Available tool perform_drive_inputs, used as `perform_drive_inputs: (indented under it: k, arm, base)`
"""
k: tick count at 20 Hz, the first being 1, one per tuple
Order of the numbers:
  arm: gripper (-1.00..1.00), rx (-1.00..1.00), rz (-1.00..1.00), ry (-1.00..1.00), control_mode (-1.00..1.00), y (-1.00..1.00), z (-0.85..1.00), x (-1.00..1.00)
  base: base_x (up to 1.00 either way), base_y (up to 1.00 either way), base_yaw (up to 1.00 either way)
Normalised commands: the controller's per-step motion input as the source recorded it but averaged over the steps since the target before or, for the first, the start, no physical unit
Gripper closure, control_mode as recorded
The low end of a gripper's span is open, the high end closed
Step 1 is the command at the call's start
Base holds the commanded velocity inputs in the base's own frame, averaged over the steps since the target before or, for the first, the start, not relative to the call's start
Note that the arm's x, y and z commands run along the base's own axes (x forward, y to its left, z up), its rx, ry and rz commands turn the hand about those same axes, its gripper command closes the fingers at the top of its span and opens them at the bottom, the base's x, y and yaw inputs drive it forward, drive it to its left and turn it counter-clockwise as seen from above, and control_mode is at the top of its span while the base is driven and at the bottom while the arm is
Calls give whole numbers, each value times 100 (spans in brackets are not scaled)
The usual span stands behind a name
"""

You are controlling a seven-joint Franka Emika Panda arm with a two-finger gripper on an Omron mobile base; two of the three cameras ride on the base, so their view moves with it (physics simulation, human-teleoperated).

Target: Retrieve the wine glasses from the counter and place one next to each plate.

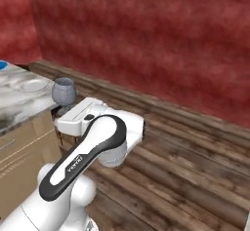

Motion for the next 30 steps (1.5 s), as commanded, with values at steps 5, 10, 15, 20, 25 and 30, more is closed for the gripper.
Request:
perform_drive_inputs:
  k: [5, 10, 15, 20, 25, 30]
  arm:
    - [100, 0, 0, 0, 100, 0, 0, 0]
    - [100, 0, 0, 0, 100, 0, 0, 0]
    - [100, 0, 0, 0, 100, 0, 0, 0]
    - [100, 0, 0, 0, 100, 0, 0, 0]
    - [100, 0, 0, 0, 100, 0, 0, 0]
    - [100, 0, 0, 0, 100, 0, 0, 0]
  base:
    - [100, -100, 24]
    - [100, -100, 32]
    - [100, -73, 26]
    - [100, -71, 34]
    - [100, -64, 53]
    - [100, -65, 62]
